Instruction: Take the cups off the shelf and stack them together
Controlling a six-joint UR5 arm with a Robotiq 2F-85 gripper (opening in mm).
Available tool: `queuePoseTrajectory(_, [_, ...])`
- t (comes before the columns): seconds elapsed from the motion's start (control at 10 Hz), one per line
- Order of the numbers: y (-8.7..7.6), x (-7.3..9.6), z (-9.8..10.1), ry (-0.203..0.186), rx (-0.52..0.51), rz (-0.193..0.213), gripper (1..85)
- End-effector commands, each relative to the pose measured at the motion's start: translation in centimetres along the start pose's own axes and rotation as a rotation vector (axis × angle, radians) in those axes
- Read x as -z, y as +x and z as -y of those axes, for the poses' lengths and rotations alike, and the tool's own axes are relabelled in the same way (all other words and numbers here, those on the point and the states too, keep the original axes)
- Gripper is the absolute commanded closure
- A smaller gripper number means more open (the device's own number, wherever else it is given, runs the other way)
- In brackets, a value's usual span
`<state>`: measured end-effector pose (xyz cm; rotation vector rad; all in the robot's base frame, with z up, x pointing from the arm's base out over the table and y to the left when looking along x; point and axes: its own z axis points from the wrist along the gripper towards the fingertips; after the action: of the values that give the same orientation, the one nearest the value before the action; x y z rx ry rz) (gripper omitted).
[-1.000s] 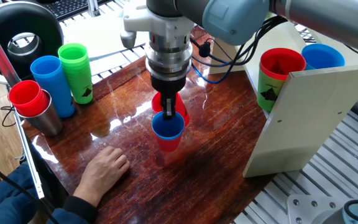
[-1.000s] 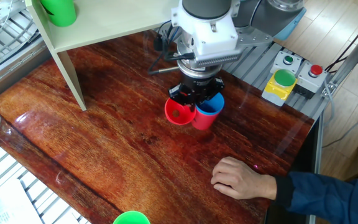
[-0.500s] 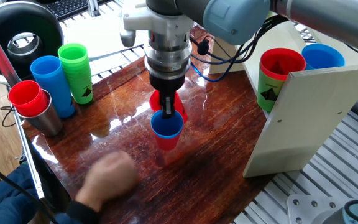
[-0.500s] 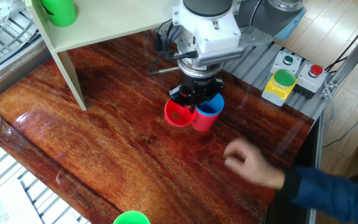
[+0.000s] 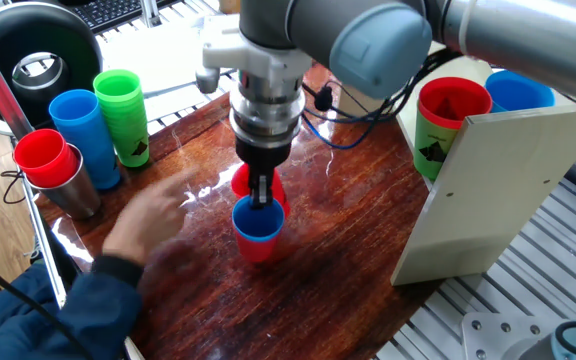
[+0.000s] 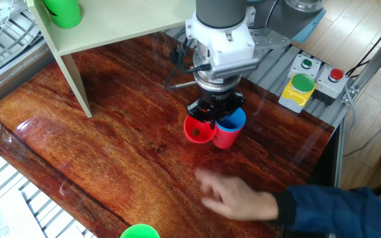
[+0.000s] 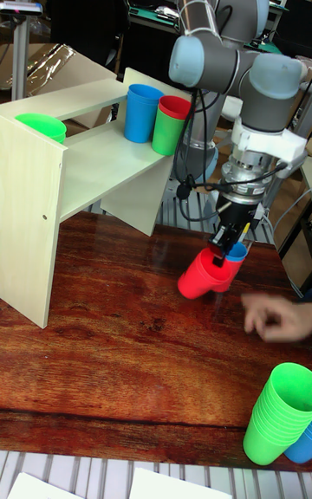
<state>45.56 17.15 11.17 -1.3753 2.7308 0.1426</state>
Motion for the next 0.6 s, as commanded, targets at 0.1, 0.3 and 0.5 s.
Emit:
queuePoseTrajectory(0.1, [0.6,-1.9,-0.7,-0.017,0.014,0.009,84.3])
queuePoseTrajectory(0.3, [0.7,-2.5,-1.2,-0.015,-0.002,0.007,84.3])
queuePoseTrajectory(0.5, [1.2,-2.5,-1.0,-0.006,-0.006,-0.013,84.3])
